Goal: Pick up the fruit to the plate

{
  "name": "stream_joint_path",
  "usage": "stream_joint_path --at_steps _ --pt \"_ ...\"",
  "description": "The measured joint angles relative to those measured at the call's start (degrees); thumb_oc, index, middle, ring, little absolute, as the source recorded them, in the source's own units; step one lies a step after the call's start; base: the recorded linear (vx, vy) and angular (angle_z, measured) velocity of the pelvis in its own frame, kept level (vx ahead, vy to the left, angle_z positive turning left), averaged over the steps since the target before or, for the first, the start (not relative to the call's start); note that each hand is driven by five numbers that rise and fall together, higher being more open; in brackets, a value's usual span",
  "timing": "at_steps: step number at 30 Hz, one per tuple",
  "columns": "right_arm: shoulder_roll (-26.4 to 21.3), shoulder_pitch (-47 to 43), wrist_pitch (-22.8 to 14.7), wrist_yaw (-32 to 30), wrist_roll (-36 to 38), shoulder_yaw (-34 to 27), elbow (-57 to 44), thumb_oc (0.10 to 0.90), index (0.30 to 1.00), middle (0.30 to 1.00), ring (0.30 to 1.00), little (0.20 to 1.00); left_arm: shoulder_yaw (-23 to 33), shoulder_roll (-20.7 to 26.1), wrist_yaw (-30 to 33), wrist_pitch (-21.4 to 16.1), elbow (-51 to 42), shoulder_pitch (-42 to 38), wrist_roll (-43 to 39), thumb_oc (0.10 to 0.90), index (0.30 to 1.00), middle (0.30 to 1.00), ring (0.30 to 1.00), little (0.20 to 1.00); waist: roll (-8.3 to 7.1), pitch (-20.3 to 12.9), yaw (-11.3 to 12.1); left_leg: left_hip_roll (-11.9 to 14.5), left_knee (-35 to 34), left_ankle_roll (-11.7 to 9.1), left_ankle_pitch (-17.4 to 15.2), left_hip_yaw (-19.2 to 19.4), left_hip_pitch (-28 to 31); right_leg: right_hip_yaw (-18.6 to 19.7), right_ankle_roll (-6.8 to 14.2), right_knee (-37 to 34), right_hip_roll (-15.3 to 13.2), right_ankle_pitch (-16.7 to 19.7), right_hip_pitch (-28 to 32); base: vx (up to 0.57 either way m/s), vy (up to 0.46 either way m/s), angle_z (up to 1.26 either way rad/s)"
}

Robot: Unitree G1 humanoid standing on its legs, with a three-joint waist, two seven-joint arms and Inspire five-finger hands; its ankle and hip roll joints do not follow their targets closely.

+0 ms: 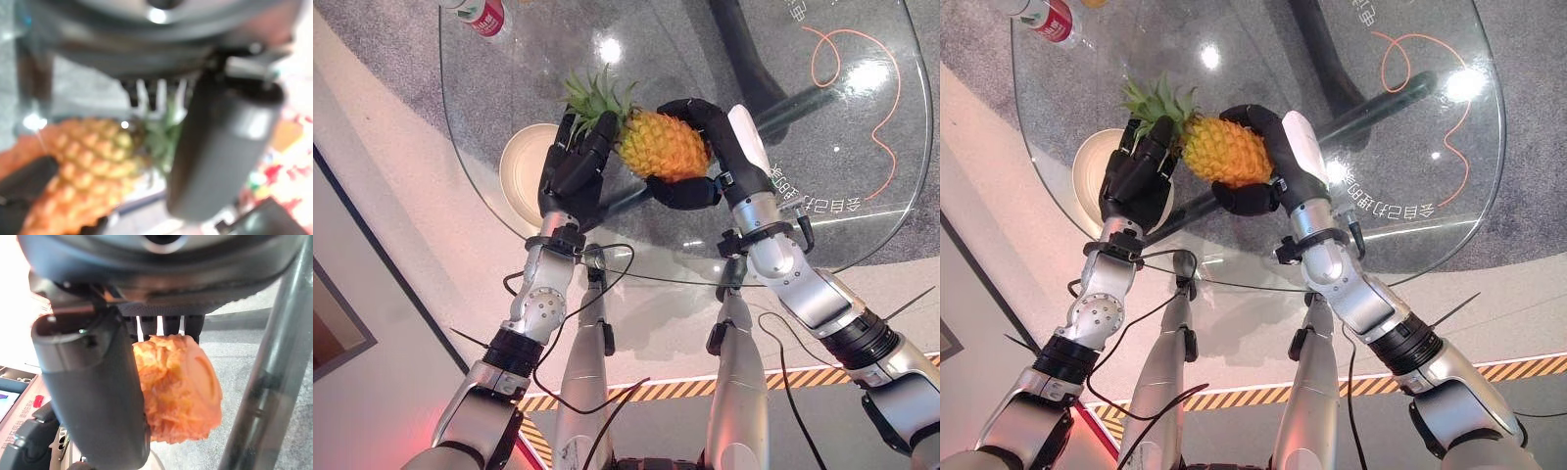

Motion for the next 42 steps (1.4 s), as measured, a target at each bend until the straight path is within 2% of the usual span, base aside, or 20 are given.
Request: stream_joint_path --at_steps 1,2,3,4,5,6,7,14,36,37,38,42 --pt "-0.12 -0.15 0.00 0.01 0.00 0.07 0.00 0.100 0.300 0.300 0.300 0.200 0.00 0.03 -0.10 0.00 0.00 -0.04 0.00 0.800 0.900 0.900 0.900 0.900 0.00 0.00 0.02 -0.01 0.00 0.00 0.00 0.00 0.00 0.00 0.00 0.00 0.00 0.00 0.00 0.00 0.000 0.00" --pt "-0.27 -0.33 0.00 0.02 0.00 0.16 0.00 0.100 0.300 0.300 0.300 0.200 0.00 0.06 -0.23 -0.01 0.00 -0.04 0.00 0.600 0.728 0.728 0.728 0.700 0.00 0.00 0.02 -0.02 0.00 0.00 0.00 0.00 0.00 0.00 0.00 0.00 -0.01 0.00 0.01 0.00 0.000 0.00" --pt "-0.55 -0.63 0.00 0.03 0.00 0.36 0.00 0.100 0.300 0.300 0.300 0.200 -0.02 0.17 -0.68 -0.01 0.00 -0.03 0.00 0.443 0.594 0.594 0.594 0.543 0.00 0.00 0.02 -0.02 0.00 0.00 0.00 -0.01 0.00 -0.02 0.00 0.00 -0.01 0.00 0.01 0.00 0.000 0.00" --pt "-0.89 -0.90 0.00 0.04 0.00 0.57 0.00 0.100 0.300 0.300 0.300 0.200 -0.17 0.38 -1.16 -0.02 0.00 -0.02 0.00 0.364 0.526 0.526 0.526 0.464 0.00 0.00 0.04 -0.02 0.00 0.00 0.00 -0.01 0.00 -0.02 0.00 0.00 -0.02 0.00 0.02 0.00 0.000 0.00" --pt "-1.11 -1.13 0.00 0.04 0.00 0.69 0.00 0.100 0.300 0.300 0.300 0.200 -0.25 0.56 -1.33 -0.03 0.00 -0.02 0.00 0.158 0.349 0.349 0.349 0.258 0.00 0.00 0.02 -0.02 0.00 0.00 0.00 -0.02 0.01 -0.04 0.00 0.00 -0.02 0.00 0.04 0.00 0.000 0.00" --pt "-1.22 -1.19 0.00 0.04 -0.01 0.72 0.00 0.100 0.300 0.300 0.300 0.200 -0.24 0.62 -1.39 -0.07 0.00 -0.03 0.00 0.158 0.349 0.349 0.349 0.258 0.00 0.00 0.03 -0.02 0.00 0.00 0.00 -0.02 0.01 -0.04 0.00 0.00 -0.02 0.00 0.04 0.00 0.000 0.00" --pt "-1.44 -1.23 -0.01 0.06 -0.01 0.73 -0.02 0.100 0.300 0.300 0.300 0.200 -0.16 0.97 -1.42 -0.09 0.01 -0.04 0.00 0.100 0.300 0.300 0.300 0.200 0.00 0.00 0.03 -0.02 0.00 0.01 0.01 -0.03 0.01 -0.05 0.00 0.00 -0.02 0.00 0.05 0.00 0.000 0.00" --pt "-1.97 -1.23 -0.01 1.18 0.06 1.39 -3.36 0.100 0.300 0.300 0.300 0.200 0.84 2.13 -2.07 -0.92 0.32 0.08 0.07 0.100 0.300 0.300 0.300 0.200 0.02 0.01 -0.12 -0.05 0.00 0.06 0.06 -0.05 0.04 -0.10 0.00 0.00 -0.06 0.01 0.12 0.00 0.000 0.00" --pt "-2.20 -1.41 -0.04 1.26 0.04 1.58 -3.86 0.100 0.300 0.300 0.300 0.200 1.13 3.89 -3.66 -0.42 0.34 -0.05 -0.12 0.100 0.300 0.300 0.300 0.200 0.02 0.01 -0.18 -0.20 -0.08 0.14 0.12 -0.11 0.04 -0.14 0.00 -0.03 -0.19 0.02 0.18 0.00 0.000 0.00" --pt "-2.19 -1.41 -0.04 1.24 0.07 1.58 -3.86 0.317 0.486 0.486 0.486 0.417 1.12 3.87 -3.66 -0.49 0.34 -0.05 -0.12 0.100 0.300 0.300 0.300 0.200 0.02 0.01 -0.18 -0.20 -0.09 0.14 0.12 -0.11 0.04 -0.15 0.00 -0.03 -0.19 0.02 0.18 0.00 0.000 0.00" --pt "-2.18 -1.42 -0.04 1.24 0.17 1.58 -3.86 0.800 0.900 0.900 0.900 0.900 1.12 3.87 -3.66 -0.53 0.34 -0.05 -0.12 0.100 0.300 0.300 0.300 0.200 0.02 0.01 -0.18 -0.20 -0.09 0.14 0.12 -0.11 0.04 -0.15 0.00 -0.03 -0.19 0.02 0.17 0.00 0.000 0.00" --pt "-2.08 -1.41 -0.16 1.16 0.38 1.95 -3.86 0.800 0.900 0.900 0.900 0.900 1.10 3.85 -3.65 -1.16 0.34 -0.05 -0.10 0.100 0.300 0.300 0.300 0.200 0.02 0.01 -0.24 -0.21 -0.10 0.14 0.12 -0.11 0.04 -0.15 0.00 -0.04 -0.19 0.02 0.17 0.00 0.000 0.00"
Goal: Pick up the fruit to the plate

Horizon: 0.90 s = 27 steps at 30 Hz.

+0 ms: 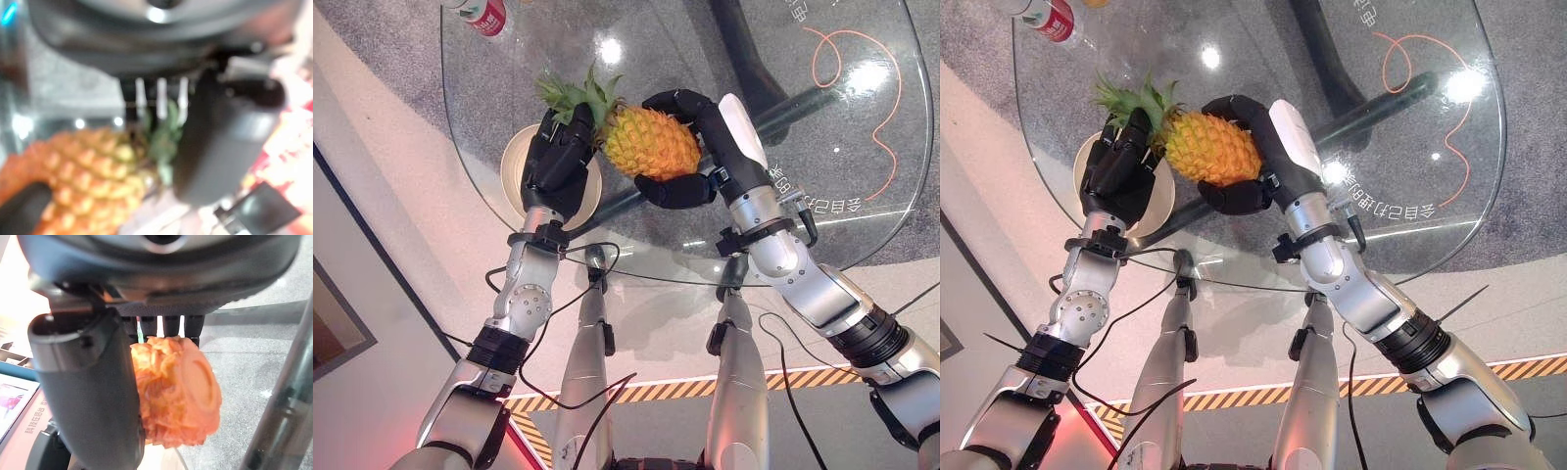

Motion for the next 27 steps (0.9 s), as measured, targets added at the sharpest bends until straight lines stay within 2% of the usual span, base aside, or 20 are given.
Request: stream_joint_path --at_steps 12,20,27 --pt "0.74 0.05 -1.33 -0.24 0.15 0.51 -0.81 0.800 0.900 0.900 0.900 0.900 -0.07 -0.79 0.62 -3.01 0.45 0.01 0.01 0.100 0.300 0.300 0.300 0.200 0.00 0.00 -0.06 -0.03 -0.03 0.00 0.00 -0.01 0.00 0.00 0.00 -0.02 -0.02 0.00 0.00 0.00 0.000 0.00" --pt "1.54 -0.11 -1.35 -0.83 0.12 0.44 -0.82 0.800 0.900 0.900 0.900 0.900 -0.38 -3.23 3.59 -6.44 0.41 0.07 0.61 0.100 0.300 0.300 0.300 0.200 0.00 0.00 -0.06 -0.04 -0.02 0.01 0.01 -0.04 -0.01 -0.01 0.00 -0.02 -0.02 0.00 -0.01 0.00 0.000 0.00" --pt "2.68 -0.06 -1.35 -0.84 -0.08 0.11 -0.80 0.800 0.900 0.900 0.900 0.900 -0.35 -5.26 7.02 -9.21 0.27 0.16 4.36 0.100 0.300 0.300 0.300 0.200 0.00 0.00 0.07 -0.06 -0.03 0.01 0.01 -0.03 -0.01 -0.01 0.00 -0.01 -0.06 0.00 -0.02 0.00 0.000 0.00"
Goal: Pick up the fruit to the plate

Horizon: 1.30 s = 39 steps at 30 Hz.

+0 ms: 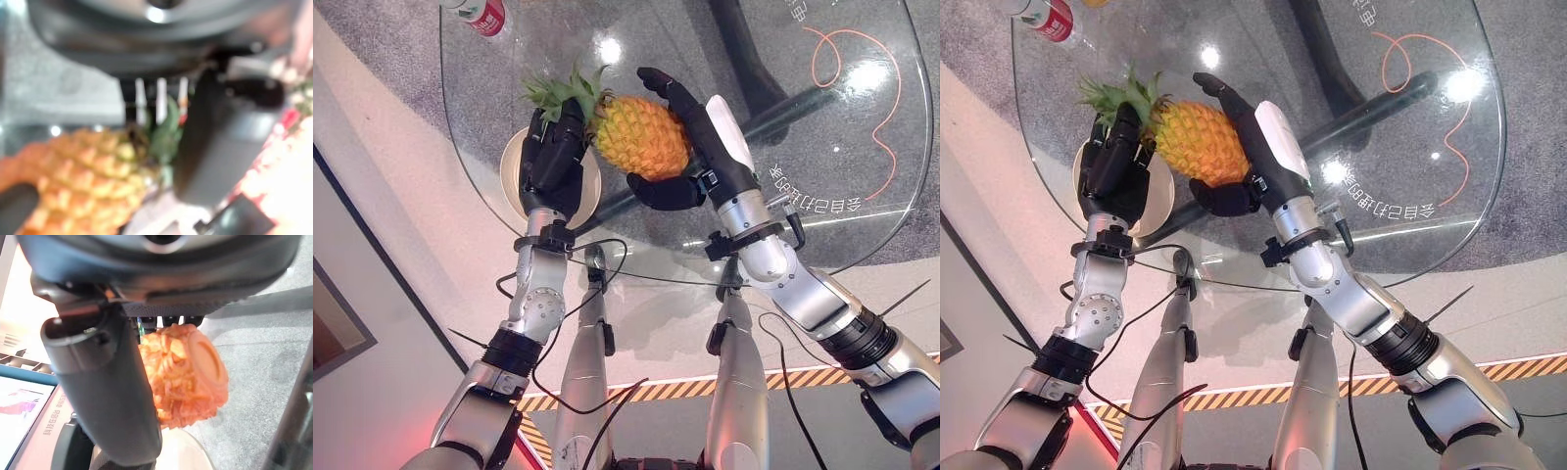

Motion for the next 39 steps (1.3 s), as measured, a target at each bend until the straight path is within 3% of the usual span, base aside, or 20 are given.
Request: stream_joint_path --at_steps 15,32,39 --pt "1.60 0.00 -0.96 0.07 -0.42 -0.86 -0.03 0.800 0.900 0.900 0.900 0.900 2.46 -0.47 11.86 -1.37 -2.05 0.16 10.03 0.100 0.300 0.300 0.300 0.200 0.00 0.00 0.23 -0.03 0.01 0.02 0.02 -0.04 0.03 -0.01 0.00 0.00 -0.04 0.00 0.05 0.00 0.000 0.00" --pt "2.10 0.37 -1.29 -0.54 -0.78 -2.91 -0.03 0.800 0.900 0.900 0.900 0.900 4.67 -0.55 17.23 -1.90 -2.04 0.49 15.37 0.100 0.300 0.300 0.300 0.200 0.00 0.00 0.28 -0.10 0.10 0.15 0.45 -0.41 0.19 -0.30 0.00 0.54 -0.15 0.01 0.38 -0.03 -0.003 0.01" --pt "2.32 2.74 -2.68 -2.30 -1.23 -4.53 -0.01 0.800 0.900 0.900 0.900 0.900 7.40 -1.52 22.20 -4.92 -2.04 1.79 18.78 0.100 0.300 0.300 0.300 0.200 0.02 0.01 0.55 -0.08 0.38 0.18 0.76 -1.18 0.77 -1.45 0.05 0.72 -0.22 -0.03 1.92 -0.02 -0.023 0.06"
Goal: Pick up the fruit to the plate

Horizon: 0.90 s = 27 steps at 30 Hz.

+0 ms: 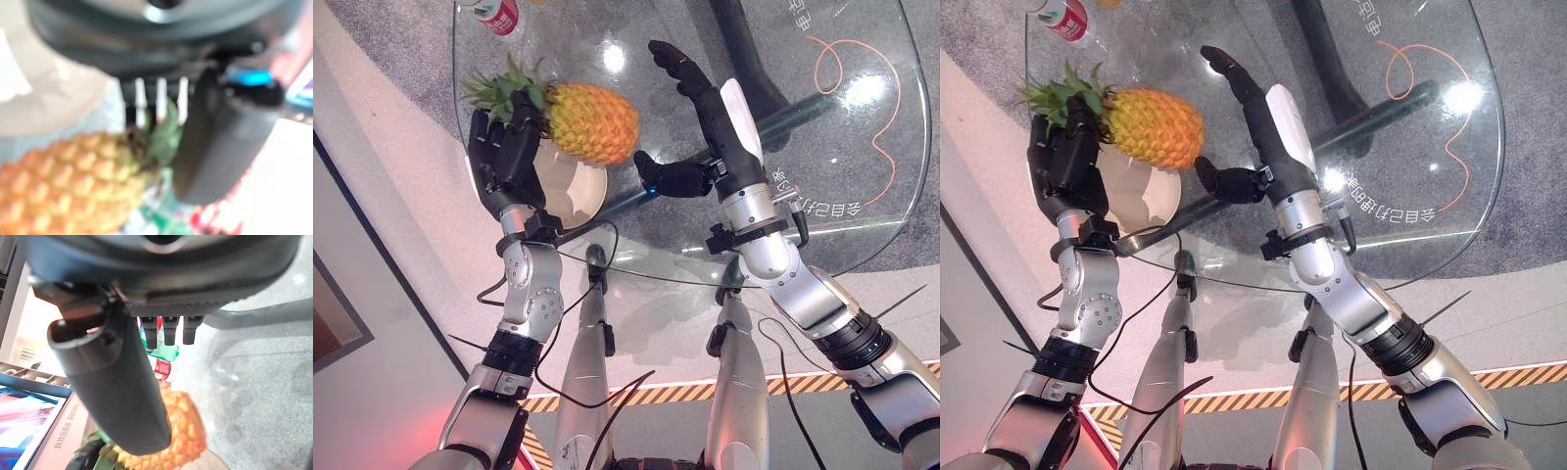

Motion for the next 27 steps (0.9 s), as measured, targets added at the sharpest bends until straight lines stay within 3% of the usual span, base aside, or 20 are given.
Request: stream_joint_path --at_steps 11,15,27 --pt "0.95 6.62 -4.04 -7.93 3.12 -6.61 2.30 0.800 0.900 0.900 0.900 0.900 2.73 -0.50 7.10 -2.53 0.49 1.15 7.22 0.100 0.300 0.300 0.300 0.200 0.00 0.00 -0.43 0.00 0.05 0.05 0.01 -0.07 0.07 -0.09 0.08 0.06 0.02 -0.07 0.20 0.00 0.000 0.00" --pt "2.30 8.33 -7.14 -11.36 4.51 -9.61 5.79 0.800 0.900 0.900 0.900 0.900 2.73 -0.49 10.44 -3.02 1.26 1.14 12.57 0.100 0.300 0.300 0.300 0.200 -0.01 0.00 -0.73 0.02 0.05 0.05 0.01 -0.07 0.14 -0.07 0.08 0.06 0.04 -0.07 0.27 0.00 0.000 0.00" --pt "5.00 14.33 -16.37 -19.61 17.64 -16.90 21.51 0.800 0.900 0.900 0.900 0.900 5.53 1.94 21.67 -5.70 9.28 0.53 26.66 0.100 0.300 0.300 0.300 0.200 -0.33 0.18 -2.12 0.32 0.12 0.04 0.02 -0.07 0.27 -0.13 0.08 0.06 0.34 -0.06 0.46 0.00 -0.005 0.00"
